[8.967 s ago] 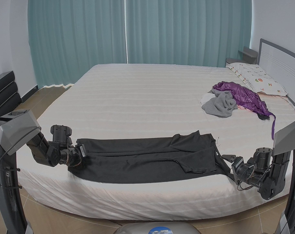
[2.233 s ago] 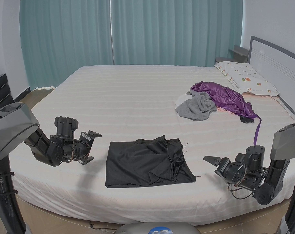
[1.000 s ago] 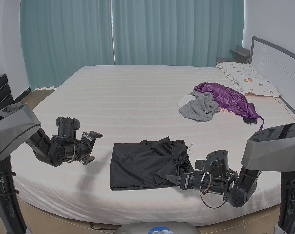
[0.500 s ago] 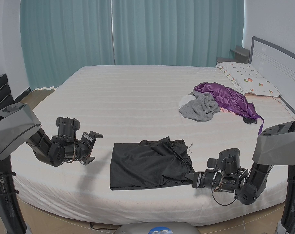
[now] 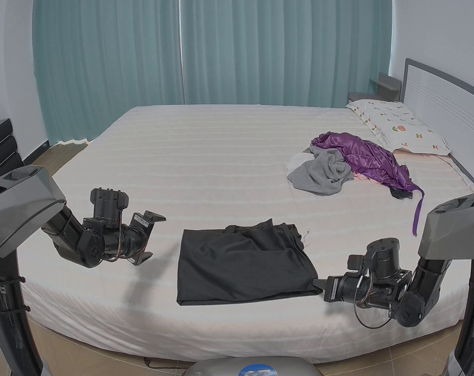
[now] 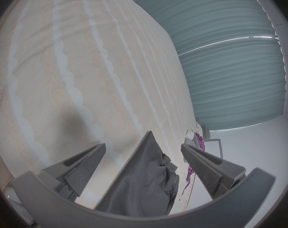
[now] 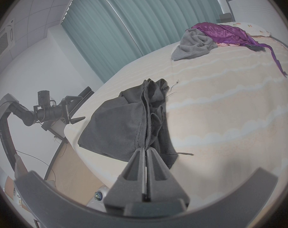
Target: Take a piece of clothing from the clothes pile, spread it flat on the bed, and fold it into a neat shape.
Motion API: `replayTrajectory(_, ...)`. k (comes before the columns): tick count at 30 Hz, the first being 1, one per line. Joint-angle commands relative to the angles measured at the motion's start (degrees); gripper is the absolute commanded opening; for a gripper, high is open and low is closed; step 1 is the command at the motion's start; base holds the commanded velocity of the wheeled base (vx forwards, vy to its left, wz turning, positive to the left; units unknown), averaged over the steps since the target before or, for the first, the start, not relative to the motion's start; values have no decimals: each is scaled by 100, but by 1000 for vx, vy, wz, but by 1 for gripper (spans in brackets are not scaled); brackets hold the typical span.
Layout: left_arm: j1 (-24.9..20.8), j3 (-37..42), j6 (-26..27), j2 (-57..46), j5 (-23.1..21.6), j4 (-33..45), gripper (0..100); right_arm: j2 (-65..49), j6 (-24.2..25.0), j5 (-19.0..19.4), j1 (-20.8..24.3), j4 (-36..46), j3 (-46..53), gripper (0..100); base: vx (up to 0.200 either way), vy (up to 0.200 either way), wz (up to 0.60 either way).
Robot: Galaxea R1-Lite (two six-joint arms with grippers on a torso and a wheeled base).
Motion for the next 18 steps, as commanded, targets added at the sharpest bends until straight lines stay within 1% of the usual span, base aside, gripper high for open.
replayTrajectory(1, 1, 2, -4, 14, -4, -2, 100, 14, -42, 8, -86, 5, 61, 0, 0, 0, 0)
replayTrajectory(2, 1, 2, -4, 14, -4, -2, 100, 40, -60, 8, -104, 5, 88, 0, 0, 0, 0)
replayTrajectory(3, 1, 2, -4, 5, -4, -2, 100, 40, -60, 8, -148, 5, 114, 100, 0, 0, 0)
replayTrajectory(7, 1, 2, -4, 14, 5, -2, 100, 5, -60, 52, -201, -22, 167, 100, 0, 0, 0)
replayTrajectory(13, 1, 2, -4, 5, -4, -2, 100, -215, 10, 78, -297, -13, -62, 100, 0, 0, 0)
replayTrajectory(18, 1, -7, -4, 14, -4, -2, 100, -162, 177, 70, -306, 260, -783, 100, 0, 0, 0)
